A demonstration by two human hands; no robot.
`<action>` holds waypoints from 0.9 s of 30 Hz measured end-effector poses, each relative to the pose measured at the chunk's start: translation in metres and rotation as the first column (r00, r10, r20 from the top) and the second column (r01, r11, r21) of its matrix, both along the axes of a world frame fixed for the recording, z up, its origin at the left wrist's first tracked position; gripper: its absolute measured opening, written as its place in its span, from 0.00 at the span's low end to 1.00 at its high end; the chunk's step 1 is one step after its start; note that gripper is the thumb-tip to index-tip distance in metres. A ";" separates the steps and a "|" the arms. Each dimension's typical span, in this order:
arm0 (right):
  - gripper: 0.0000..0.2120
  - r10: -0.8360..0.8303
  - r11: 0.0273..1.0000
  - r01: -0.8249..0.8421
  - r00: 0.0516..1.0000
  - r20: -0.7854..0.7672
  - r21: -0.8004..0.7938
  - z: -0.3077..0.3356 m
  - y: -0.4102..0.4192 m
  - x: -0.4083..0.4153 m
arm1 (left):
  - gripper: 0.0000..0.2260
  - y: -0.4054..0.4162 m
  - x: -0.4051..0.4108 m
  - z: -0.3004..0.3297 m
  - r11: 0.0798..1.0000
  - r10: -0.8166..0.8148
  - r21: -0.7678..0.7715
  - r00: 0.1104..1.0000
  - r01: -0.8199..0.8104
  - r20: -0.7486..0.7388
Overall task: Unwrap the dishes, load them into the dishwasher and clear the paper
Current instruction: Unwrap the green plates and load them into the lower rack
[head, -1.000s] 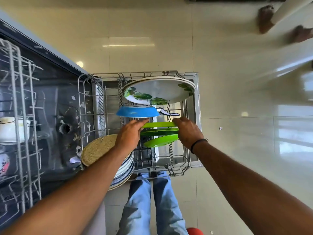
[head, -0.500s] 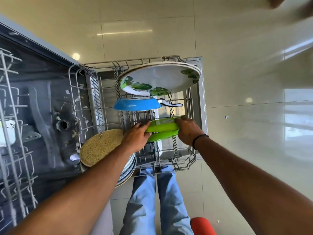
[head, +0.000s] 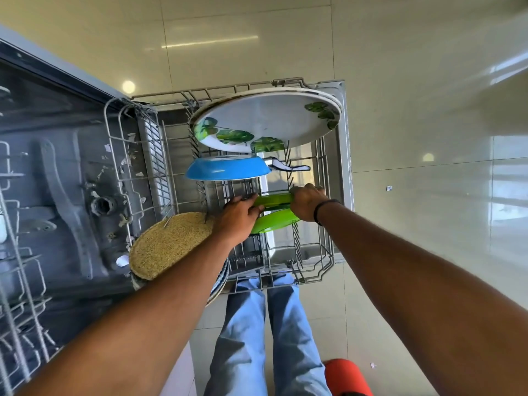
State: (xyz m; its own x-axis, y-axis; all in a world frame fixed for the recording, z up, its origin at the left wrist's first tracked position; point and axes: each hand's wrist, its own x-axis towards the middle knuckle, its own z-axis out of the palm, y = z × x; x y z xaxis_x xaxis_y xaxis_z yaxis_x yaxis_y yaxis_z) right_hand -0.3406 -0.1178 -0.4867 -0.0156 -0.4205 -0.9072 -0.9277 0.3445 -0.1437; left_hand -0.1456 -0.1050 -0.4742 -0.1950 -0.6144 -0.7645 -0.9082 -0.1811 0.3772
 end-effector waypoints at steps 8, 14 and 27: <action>0.20 0.026 0.998 -0.023 0.999 0.040 -0.067 0.007 0.000 0.000 | 0.23 0.001 -0.006 0.002 0.999 0.028 -0.029 0.999 -0.027 0.037; 0.19 0.096 0.978 -0.090 0.995 0.021 -0.189 0.019 0.007 -0.003 | 0.28 0.007 -0.008 0.004 0.994 0.101 -0.055 0.993 -0.098 0.058; 0.30 0.113 0.930 -0.112 0.993 -0.018 -0.349 0.028 0.024 0.002 | 0.26 0.014 -0.012 0.011 0.961 0.166 -0.230 0.986 -0.154 0.032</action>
